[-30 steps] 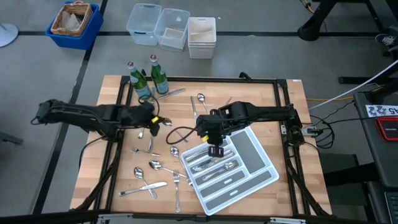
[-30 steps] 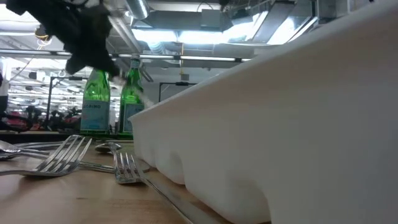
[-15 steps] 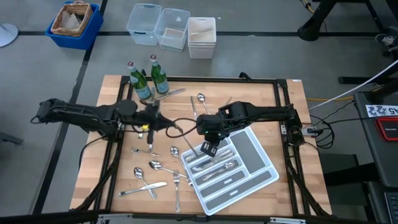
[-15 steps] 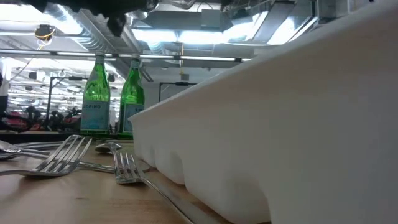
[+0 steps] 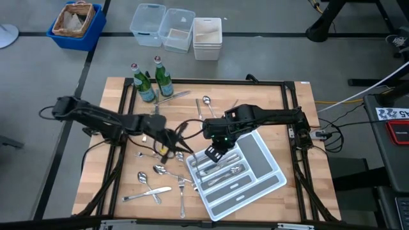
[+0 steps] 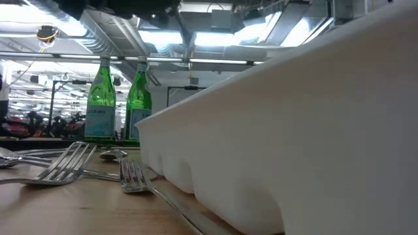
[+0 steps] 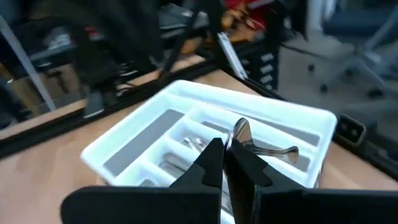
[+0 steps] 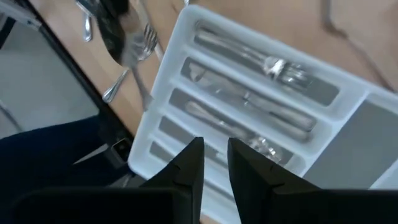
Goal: Sort silverware
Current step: Put the silver spoon into the white silverware tray
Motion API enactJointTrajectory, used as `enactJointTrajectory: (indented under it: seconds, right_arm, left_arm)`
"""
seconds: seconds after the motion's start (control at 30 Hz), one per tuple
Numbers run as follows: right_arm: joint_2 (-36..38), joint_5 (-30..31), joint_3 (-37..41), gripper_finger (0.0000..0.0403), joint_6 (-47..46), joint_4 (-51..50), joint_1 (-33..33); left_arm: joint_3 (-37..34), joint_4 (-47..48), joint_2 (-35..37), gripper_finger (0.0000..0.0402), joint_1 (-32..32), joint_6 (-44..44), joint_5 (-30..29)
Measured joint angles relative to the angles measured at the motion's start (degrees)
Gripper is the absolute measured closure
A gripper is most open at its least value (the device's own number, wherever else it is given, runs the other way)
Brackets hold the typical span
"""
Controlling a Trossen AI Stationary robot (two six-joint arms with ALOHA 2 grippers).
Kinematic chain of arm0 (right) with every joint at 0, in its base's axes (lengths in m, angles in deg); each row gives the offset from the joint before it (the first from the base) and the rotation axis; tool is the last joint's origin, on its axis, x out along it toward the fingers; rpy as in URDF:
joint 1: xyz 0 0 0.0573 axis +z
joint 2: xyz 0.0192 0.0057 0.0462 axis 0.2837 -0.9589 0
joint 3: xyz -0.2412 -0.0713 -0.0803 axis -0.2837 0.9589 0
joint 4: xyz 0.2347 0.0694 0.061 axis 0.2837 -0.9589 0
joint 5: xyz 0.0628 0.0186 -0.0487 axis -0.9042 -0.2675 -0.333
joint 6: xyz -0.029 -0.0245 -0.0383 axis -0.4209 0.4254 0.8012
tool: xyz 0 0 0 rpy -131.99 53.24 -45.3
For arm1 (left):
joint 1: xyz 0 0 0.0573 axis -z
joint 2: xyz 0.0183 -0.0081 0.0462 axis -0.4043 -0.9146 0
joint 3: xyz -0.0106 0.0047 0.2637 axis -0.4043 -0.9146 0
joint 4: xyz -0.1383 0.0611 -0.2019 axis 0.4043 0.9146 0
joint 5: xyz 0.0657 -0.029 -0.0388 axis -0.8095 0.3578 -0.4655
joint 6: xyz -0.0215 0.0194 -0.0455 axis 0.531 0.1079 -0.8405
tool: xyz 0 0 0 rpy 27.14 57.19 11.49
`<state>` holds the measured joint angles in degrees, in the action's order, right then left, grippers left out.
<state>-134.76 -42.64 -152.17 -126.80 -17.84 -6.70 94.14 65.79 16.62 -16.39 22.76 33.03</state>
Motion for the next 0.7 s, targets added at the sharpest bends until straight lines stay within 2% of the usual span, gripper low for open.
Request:
enactJointTrajectory:
  seconds: [0.1,0.23,0.4,0.47,0.7]
  right_arm:
    - [0.0,-2.41,0.0,0.0327,-0.59,0.01,0.0]
    - [0.0,-4.82,0.0,0.0327,-6.78,-0.01,0.53]
    - [0.0,-3.74,0.0,0.0327,-14.88,0.02,3.79]
    - [-0.02,-0.69,0.0,0.0327,-16.79,0.06,6.01]
    - [-0.02,20.83,1.4,0.0327,-23.57,2.33,15.23]
  left_arm:
    - [3.66,-0.04,-4.54,0.0401,1.16,4.17,0.21]
    - [7.86,-0.13,-9.72,0.0401,2.28,7.34,0.2]
    - [10.86,-0.04,-14.26,0.0401,3.23,10.07,0.11]
    - [11.29,0.1,-15.41,0.0401,3.45,10.07,0.13]
    - [11.5,0.04,-16.51,0.0401,3.44,9.88,0.07]
